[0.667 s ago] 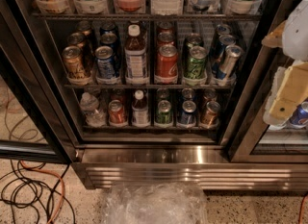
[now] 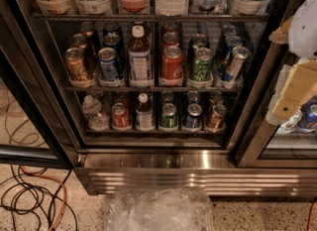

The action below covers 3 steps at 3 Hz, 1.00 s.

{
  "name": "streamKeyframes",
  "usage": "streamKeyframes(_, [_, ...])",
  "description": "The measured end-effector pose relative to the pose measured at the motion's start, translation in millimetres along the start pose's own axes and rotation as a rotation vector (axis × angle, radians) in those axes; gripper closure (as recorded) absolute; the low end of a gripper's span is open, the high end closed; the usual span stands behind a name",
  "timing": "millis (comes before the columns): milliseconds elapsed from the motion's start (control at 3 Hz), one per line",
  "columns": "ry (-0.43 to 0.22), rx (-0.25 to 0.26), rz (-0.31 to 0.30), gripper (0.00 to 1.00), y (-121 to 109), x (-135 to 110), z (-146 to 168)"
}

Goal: Pick water bottle from top shelf of fridge

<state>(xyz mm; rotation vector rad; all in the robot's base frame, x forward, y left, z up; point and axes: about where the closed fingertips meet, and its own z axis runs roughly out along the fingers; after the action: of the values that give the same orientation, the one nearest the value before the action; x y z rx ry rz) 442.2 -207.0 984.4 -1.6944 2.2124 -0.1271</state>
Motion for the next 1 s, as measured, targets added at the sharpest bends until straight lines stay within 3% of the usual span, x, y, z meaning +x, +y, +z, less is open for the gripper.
streamKeyframes(333, [0.0,0.001,0.001,0.0,-0.1,-0.2,-0.1])
streamKeyframes(667, [-0.037,0.025,0.106,0.0,-3.0,-5.2,2.4])
streamKeyframes(1000, [-0.183,0.075,0.378,0.0,-20.9,-4.8,6.1])
